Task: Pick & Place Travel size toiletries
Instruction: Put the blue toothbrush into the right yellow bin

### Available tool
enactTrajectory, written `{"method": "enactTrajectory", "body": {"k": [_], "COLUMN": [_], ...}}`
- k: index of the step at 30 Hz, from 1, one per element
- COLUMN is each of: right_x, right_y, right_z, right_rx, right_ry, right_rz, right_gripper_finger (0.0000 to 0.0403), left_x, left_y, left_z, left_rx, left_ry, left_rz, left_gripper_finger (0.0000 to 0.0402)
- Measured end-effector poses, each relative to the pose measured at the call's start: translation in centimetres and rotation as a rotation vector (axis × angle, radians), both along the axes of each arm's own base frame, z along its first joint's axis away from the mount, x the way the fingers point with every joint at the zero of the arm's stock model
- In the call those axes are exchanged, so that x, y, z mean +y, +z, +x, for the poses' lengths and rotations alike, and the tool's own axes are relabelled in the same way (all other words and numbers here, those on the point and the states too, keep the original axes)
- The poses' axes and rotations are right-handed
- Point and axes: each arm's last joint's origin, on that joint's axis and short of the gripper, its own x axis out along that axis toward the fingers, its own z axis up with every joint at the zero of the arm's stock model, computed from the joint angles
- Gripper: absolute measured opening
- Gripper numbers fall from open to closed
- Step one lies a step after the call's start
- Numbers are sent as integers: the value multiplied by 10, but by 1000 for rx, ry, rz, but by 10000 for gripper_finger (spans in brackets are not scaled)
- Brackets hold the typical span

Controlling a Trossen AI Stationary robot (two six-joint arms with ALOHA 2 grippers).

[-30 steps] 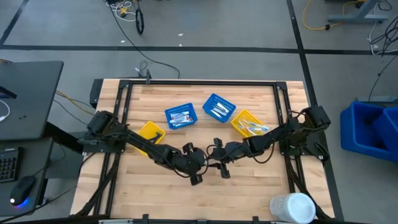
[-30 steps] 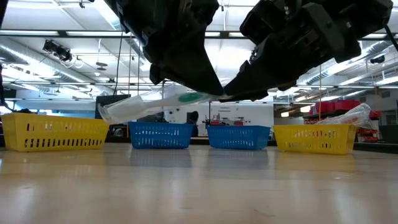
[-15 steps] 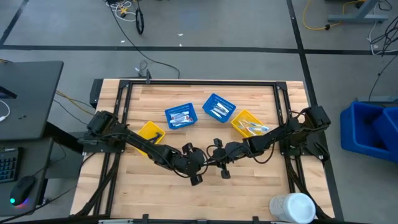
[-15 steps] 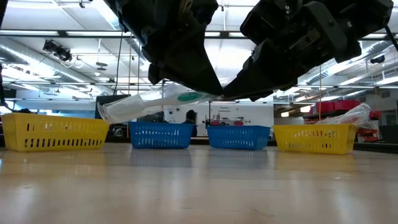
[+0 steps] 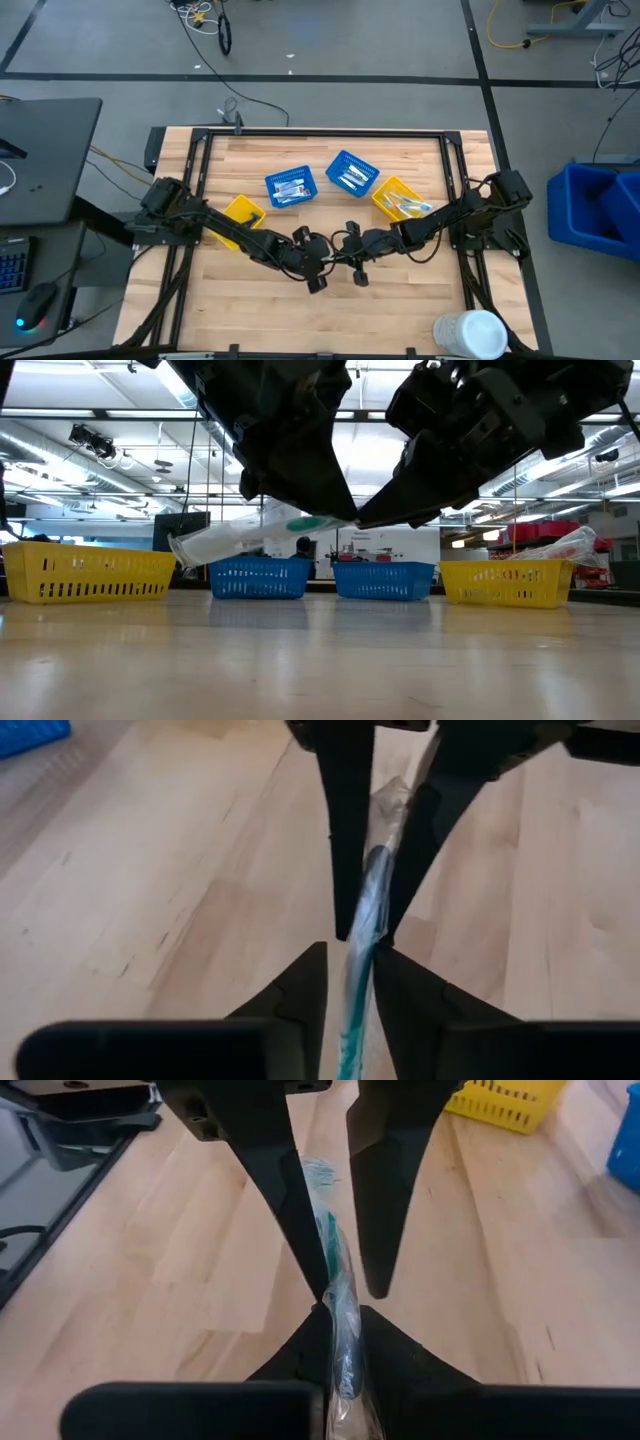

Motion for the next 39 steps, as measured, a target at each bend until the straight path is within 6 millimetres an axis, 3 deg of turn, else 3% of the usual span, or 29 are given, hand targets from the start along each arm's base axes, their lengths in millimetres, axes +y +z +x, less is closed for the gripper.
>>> {"method": "enactTrajectory", "body": {"k": [8,16,22,28,34,39], "right_x": [-1,-2,-3,-5,-9,-27], "right_y": [-2,-10,-1,32,73,101], "right_z": [-1,-6,-14,-42,-88,-136], "right_rx": [34,123,151,214,264,269], "right_ry": [-47,-77,-126,-145,-188,-320], "right_rz": [24,22,-26,-36,-7,-47], "right_gripper_finger": [30,30,30,30,30,34], "left_x": [10,11,14,19,29,41], "left_y": [-2,0,-1,0,33,57], "left_z": [1,2,1,-2,-22,-43], "left_rx": [26,18,38,66,33,52], "left_ry": [28,49,52,82,225,280], "left_rz": [12,-9,43,38,73,93], "left_gripper_finger": [134,154,166,167,167,167]}}
